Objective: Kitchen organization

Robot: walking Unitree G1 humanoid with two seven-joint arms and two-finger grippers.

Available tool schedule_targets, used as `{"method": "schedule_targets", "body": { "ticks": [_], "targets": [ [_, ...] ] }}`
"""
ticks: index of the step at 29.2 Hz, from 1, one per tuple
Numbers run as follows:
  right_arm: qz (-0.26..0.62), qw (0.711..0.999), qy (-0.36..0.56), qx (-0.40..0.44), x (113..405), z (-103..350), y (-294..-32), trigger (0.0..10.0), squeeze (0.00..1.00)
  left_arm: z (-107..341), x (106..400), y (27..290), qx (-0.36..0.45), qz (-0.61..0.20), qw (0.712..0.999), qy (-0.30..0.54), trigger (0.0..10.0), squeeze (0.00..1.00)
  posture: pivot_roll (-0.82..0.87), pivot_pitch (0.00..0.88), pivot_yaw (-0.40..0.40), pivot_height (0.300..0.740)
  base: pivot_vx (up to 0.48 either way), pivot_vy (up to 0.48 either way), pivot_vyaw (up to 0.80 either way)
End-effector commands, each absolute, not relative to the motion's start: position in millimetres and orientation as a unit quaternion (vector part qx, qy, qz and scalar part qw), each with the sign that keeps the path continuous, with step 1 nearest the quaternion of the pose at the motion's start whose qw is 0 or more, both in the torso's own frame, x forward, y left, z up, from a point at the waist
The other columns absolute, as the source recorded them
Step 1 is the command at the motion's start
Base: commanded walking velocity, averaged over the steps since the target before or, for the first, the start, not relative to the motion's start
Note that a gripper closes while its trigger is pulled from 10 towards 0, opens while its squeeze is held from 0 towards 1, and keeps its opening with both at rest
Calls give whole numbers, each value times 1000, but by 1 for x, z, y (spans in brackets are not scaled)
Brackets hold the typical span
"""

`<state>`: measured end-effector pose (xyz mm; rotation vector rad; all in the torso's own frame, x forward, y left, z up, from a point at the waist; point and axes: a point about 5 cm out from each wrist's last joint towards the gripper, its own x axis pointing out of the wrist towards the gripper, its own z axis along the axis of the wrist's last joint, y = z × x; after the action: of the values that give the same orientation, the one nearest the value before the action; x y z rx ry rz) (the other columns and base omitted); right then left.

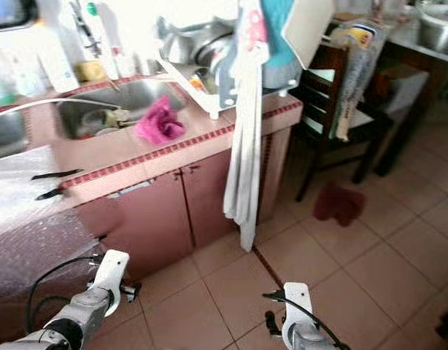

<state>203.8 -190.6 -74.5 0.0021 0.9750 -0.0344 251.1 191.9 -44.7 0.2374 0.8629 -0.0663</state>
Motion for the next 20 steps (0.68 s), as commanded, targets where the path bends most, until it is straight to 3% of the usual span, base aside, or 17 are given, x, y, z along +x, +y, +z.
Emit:
{"method": "schedule_targets", "body": {
  "ticks": [1, 11, 20],
  "targets": [
    [-6, 885, 465, -3, 206, -73, -187, 10000, 0, -45, 250, 194, 107, -25, 900, 422, 10000, 0, 27, 0, 22, 740, 0, 0, 800],
    [0, 886, 464, -17, 208, -72, -192, 10000, 0, -45, 251, 193, 91, -13, 903, 419, 10000, 0, 21, 0, 11, 740, 0, 0, 800],
    [7, 887, 462, -21, 209, -71, -190, 10000, 0, -40, 258, 183, 76, -31, 913, 400, 10000, 0, 21, 0, 5, 740, 0, 0, 45]
  ]
}}
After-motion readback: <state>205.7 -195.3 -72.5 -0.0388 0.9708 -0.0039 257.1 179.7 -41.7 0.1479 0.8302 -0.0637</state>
